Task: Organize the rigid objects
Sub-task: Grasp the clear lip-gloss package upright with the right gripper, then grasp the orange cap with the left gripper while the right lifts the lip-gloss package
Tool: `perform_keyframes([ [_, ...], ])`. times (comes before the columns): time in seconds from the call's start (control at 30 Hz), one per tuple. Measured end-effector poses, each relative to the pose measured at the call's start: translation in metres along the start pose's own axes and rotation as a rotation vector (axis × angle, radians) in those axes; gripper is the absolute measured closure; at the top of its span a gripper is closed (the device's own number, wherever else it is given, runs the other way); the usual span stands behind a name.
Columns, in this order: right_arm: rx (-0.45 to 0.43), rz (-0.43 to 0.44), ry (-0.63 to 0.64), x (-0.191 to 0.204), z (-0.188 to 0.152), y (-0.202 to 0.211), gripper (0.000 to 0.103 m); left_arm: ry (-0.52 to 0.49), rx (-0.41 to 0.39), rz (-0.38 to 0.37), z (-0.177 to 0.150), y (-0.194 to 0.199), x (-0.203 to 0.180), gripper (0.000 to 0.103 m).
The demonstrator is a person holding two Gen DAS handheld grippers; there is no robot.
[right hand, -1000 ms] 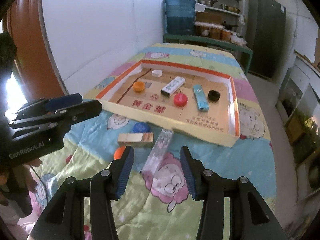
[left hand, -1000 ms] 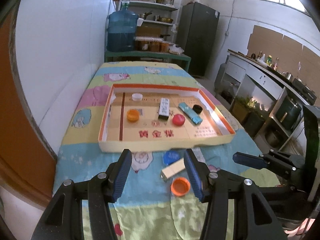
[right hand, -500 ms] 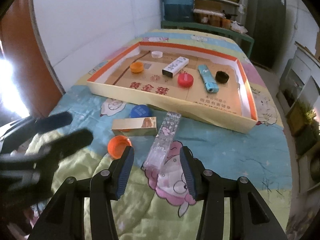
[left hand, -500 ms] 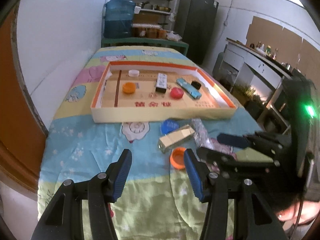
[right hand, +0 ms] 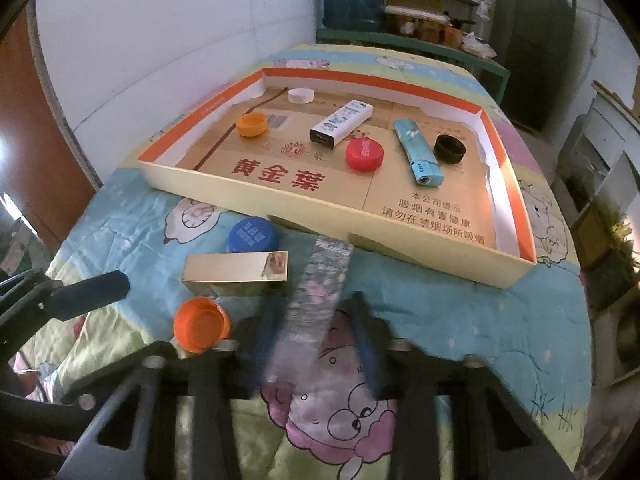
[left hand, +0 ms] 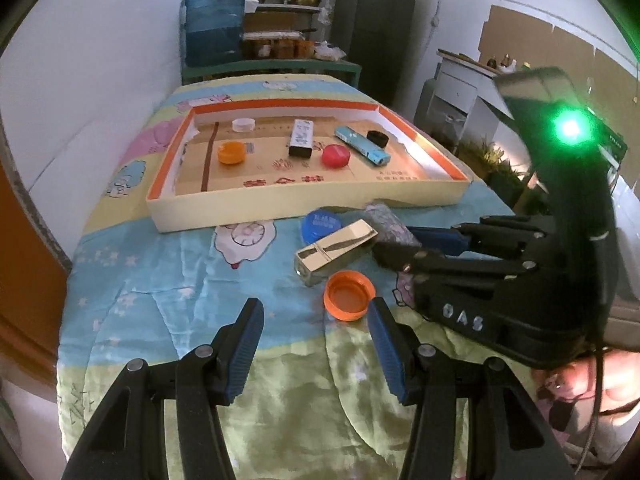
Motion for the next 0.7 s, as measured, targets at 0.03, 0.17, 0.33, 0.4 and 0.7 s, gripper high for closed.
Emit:
perform_keyframes([
  [0.03,0.001,-0.003,0.003,-0.001,-0.001,0.0,0.082,-0.004,0.004,0.0,-0.001,-0.002,-0.001,0.049],
  [0.17,-0.001,0.01,0.001,-0.006,-0.005,0.003,0.084,-0.022,0.02,-0.002,-0.001,-0.01,-0.007,0.049],
  [0.33,-0.007,0.021,-0.022,-0.012,-0.012,0.01,0.083,-0.029,0.037,-0.007,0.001,-0.022,-0.014,0.049],
  [0.4,-0.01,0.025,-0.034,-0.015,-0.013,0.012,0.083,-0.032,0.038,0.003,0.003,-0.025,-0.015,0.049],
  [0.7,-0.017,0.031,-0.055,-0.021,-0.017,0.015,0.083,-0.008,0.03,0.035,0.008,-0.031,-0.01,0.069],
])
Point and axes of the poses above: each gripper's, at about its wrist camera, not at the fingertips, and y roughly against the way its jaws point, x to its left, z to its top, the point moved 8 cm from there along -y, roughly the way its jaws point, and after that the axes turned 1 degree about -x, right-handed, at the moved point
